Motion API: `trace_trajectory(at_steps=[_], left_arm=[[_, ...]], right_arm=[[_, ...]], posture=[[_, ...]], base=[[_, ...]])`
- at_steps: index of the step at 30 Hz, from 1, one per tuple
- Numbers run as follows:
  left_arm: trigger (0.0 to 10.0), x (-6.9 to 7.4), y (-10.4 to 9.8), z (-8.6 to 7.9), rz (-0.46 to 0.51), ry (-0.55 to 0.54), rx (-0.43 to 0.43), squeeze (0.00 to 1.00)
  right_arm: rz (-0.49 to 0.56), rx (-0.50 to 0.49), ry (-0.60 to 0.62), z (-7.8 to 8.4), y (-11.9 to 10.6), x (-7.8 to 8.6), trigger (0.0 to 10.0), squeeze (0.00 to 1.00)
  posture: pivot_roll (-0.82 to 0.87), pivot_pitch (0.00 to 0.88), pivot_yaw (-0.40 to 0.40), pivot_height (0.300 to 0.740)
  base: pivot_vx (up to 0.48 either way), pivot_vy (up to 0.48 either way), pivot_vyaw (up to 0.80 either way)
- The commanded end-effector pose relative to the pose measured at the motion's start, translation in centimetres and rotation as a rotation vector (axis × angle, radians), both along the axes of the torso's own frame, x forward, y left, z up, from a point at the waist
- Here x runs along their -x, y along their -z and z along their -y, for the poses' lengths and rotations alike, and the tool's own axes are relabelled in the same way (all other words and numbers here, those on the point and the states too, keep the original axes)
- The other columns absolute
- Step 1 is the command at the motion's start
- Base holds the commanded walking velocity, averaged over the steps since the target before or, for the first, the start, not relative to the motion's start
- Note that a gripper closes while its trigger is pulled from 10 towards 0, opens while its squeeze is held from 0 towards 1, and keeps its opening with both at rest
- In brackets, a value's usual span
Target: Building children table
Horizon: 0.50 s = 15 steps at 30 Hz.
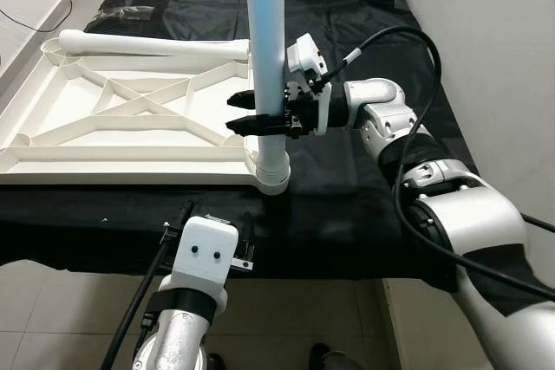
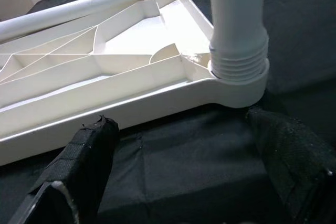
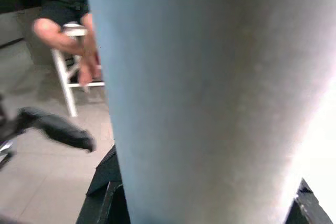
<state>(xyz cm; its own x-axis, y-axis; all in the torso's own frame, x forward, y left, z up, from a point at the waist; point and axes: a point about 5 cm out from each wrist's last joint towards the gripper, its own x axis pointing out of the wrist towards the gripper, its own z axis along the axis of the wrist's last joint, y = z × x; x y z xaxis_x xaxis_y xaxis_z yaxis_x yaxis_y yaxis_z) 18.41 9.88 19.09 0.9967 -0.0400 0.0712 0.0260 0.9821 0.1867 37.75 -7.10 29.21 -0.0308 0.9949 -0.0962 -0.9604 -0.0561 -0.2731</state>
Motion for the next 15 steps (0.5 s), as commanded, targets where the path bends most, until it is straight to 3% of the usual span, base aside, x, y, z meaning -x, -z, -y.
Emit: trace_trajectory(at_steps=[1, 6, 15], left_arm=[[10.0, 0.7, -0.4, 1.7, -0.004, 0.053, 0.056, 0.0], [10.0, 0.8, -0.5, 1.8, -0.002, 0.055, 0.051, 0.0], [10.0, 0.9, -0.6, 1.7, 0.001, 0.057, 0.041, 0.0]], right_arm=[[-0.146, 0.058, -0.059, 0.2, 3.1, 0.4, 10.0, 0.0], [-0.193, 0.001, -0.028, -1.2, 3.9, 0.4, 10.0, 0.0], [-0.228, -0.011, -0.028, -2.5, 5.1, 0.7, 10.0, 0.0]], posture=[[0.11, 0.298, -0.025, 0.74], [0.11, 0.293, -0.028, 0.74], [0.12, 0.29, -0.028, 0.74]], base=[[0.0, 0.0, 0.0], [0.0, 0.0, 0.0], [0.0, 0.0, 0.0]])
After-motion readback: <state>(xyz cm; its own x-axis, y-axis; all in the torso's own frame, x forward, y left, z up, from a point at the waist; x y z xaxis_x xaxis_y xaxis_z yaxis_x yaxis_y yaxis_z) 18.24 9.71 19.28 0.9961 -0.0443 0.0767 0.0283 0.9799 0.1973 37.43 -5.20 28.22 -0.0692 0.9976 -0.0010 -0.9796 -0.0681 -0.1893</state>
